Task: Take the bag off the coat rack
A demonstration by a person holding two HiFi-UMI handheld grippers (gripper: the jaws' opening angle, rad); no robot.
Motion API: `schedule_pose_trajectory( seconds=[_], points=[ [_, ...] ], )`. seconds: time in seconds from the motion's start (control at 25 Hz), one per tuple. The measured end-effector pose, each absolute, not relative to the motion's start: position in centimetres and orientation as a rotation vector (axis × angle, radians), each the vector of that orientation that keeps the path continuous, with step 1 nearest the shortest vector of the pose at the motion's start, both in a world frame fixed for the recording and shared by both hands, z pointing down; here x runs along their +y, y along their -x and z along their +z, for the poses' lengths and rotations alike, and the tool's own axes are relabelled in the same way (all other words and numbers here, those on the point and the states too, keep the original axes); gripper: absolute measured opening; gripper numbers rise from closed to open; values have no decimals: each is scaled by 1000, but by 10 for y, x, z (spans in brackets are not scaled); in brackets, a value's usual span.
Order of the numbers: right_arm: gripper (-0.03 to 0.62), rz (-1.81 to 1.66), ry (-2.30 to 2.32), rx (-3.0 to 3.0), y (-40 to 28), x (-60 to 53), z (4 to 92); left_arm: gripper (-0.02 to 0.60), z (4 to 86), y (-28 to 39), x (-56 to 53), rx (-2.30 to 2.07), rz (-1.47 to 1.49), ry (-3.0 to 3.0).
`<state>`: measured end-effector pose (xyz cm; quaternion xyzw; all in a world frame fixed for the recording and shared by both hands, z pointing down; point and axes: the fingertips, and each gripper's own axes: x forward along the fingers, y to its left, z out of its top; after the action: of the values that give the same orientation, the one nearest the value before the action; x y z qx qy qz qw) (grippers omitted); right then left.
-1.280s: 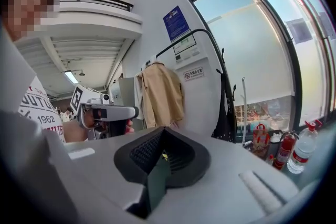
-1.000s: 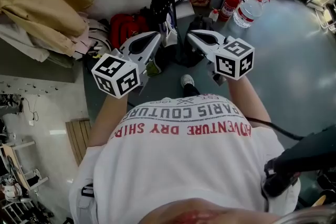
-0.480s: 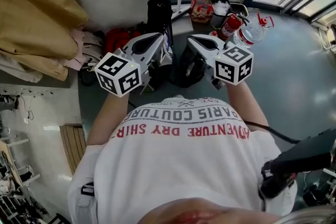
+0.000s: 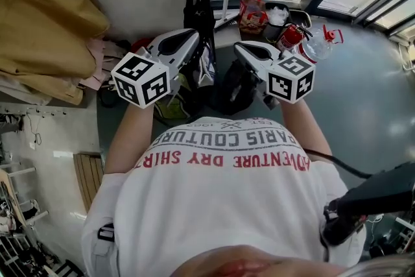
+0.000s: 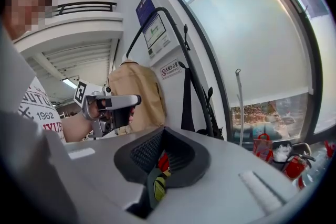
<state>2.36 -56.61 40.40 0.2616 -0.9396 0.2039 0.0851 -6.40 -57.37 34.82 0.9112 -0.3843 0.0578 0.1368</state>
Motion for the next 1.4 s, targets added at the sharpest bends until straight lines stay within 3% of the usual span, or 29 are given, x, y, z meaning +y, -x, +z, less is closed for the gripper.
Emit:
schedule_pose_trajectory(
  seconds=[0.16,0.44,0.88,1.36,1.4],
  points=[
    [2,609,-787,-2809,-17,-580,404,9,337,74,-596,-1147,171,-2684],
    [2,632,-839,-2787,-15,-615,404,136,324,91,-664,-1199,145,-2695],
    [2,792,-934,-2688,-33,-649,443,153,329,101,-777,-1339,247,-2664],
    [2,808,-977,-2677,-35,-657,454,151,358,90,-800,-1297,362,-2632],
    [2,815,-984,-2675,-37,-657,455,126,360,90,-801,-1305,379,-2628]
  ],
)
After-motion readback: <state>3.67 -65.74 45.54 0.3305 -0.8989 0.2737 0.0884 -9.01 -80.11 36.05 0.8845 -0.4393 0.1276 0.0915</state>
